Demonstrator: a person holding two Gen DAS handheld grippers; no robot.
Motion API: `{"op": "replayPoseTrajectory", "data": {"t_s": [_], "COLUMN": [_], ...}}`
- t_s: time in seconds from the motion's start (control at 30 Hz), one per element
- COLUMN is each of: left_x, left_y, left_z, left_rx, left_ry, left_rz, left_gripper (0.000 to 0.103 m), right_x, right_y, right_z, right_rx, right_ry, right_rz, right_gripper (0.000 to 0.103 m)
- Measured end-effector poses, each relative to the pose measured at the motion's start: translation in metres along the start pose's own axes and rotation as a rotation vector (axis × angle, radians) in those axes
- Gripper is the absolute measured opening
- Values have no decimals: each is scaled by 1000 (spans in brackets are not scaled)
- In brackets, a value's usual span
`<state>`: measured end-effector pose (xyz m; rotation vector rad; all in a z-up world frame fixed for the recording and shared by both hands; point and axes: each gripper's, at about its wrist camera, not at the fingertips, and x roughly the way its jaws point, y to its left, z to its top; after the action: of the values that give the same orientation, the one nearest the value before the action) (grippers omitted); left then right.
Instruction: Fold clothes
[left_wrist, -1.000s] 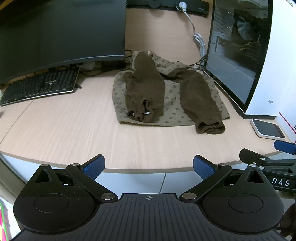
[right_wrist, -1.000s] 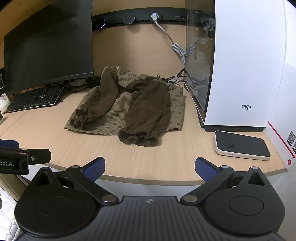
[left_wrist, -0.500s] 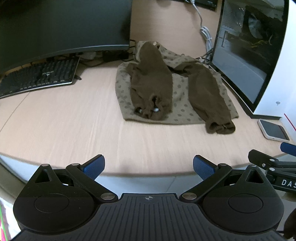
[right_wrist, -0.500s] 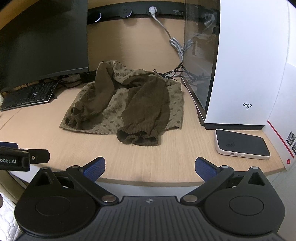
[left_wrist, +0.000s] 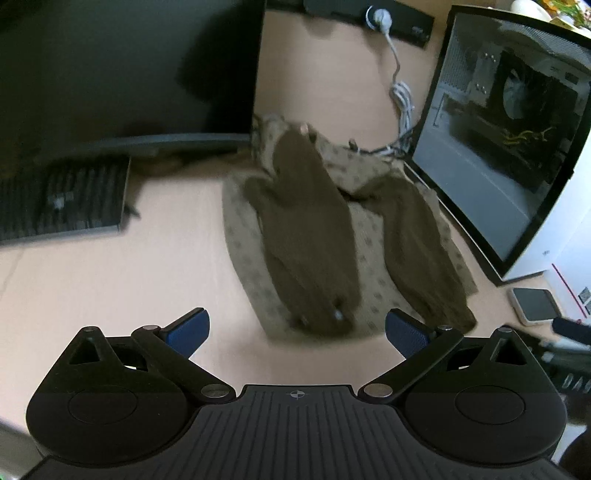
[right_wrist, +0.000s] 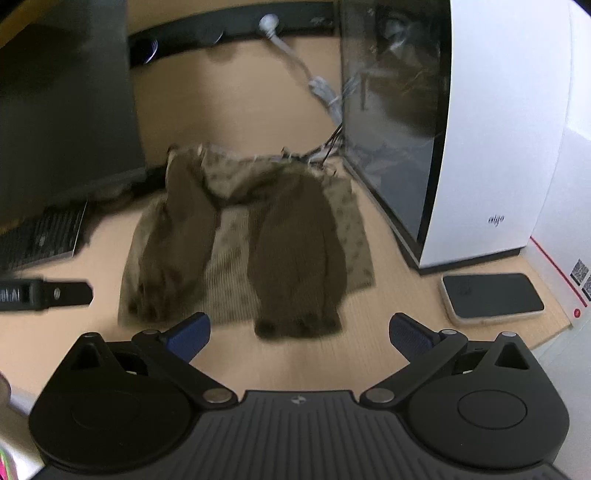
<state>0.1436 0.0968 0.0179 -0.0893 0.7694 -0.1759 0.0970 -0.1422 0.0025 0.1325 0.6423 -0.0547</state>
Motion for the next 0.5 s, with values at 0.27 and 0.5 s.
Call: {"op": "replayPoseTrajectory", "data": {"t_s": [0.27, 0.5], "left_x": [9, 30], "left_y": [20, 20], "left_z": [37, 47], "left_rx": [73, 61], "left_ry": [-18, -2], "left_rz": [-74, -63], "left_gripper": [103, 103], "right_x": [8, 39], "right_y": [22, 14], "right_z": [11, 14], "right_rx": [66, 86], "right_ry": [18, 90], "right_rz": [-78, -51], "right_gripper": [103, 103]}}
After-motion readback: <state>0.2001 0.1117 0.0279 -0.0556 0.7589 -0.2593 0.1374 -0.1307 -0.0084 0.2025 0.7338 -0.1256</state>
